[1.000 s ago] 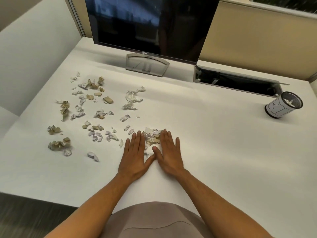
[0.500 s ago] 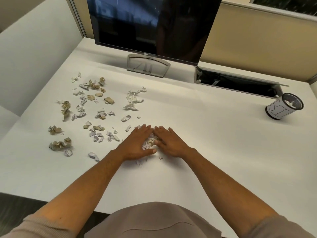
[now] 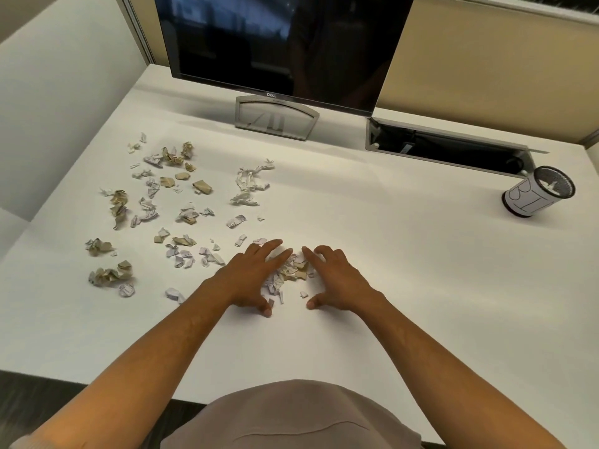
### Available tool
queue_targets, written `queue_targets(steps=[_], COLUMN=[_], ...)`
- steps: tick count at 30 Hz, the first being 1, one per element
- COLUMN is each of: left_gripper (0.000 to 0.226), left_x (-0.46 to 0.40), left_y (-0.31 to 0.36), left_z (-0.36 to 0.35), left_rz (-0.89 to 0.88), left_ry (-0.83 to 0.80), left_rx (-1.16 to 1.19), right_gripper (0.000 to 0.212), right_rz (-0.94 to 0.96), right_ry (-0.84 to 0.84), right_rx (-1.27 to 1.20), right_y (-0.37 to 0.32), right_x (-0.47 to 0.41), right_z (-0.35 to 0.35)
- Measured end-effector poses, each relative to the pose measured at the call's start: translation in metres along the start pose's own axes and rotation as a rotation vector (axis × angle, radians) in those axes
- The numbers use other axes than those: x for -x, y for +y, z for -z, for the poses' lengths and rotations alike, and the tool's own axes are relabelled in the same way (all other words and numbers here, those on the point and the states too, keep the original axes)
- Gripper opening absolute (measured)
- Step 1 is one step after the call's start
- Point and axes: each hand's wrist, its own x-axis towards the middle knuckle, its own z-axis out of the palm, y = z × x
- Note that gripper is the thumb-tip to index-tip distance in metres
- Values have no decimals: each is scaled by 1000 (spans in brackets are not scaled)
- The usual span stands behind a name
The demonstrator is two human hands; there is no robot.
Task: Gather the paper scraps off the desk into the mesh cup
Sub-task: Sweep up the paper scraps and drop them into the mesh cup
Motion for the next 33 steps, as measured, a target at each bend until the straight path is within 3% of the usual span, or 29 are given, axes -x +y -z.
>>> queue_targets(steps=[3,7,16,22,27,33], left_gripper=[119,76,25,13,5,7], left_x=[-6,-9,-8,-6,-3,-11], left_y=[9,14,24,31,30,38], left_z=[4,7,2,0,1,11], left_rz=[60,67,78,118,254,338], left_ry=[-51,9,171,246,403,434], left_rx=[138,292,311,335,687,959], right_gripper=[95,63,14,12,16,8], right_rz=[-67,-84,-53,-91,-206,-383], right_ry=[8,32,153,203,353,385], right_rx=[-57,-60,-46,-74,-502,-903], right_y=[-17,-32,-40,-40,-27,1], right_x=[-11,-18,-9,-8,-6,8], right_z=[1,-3,-18,-18,-14,-4])
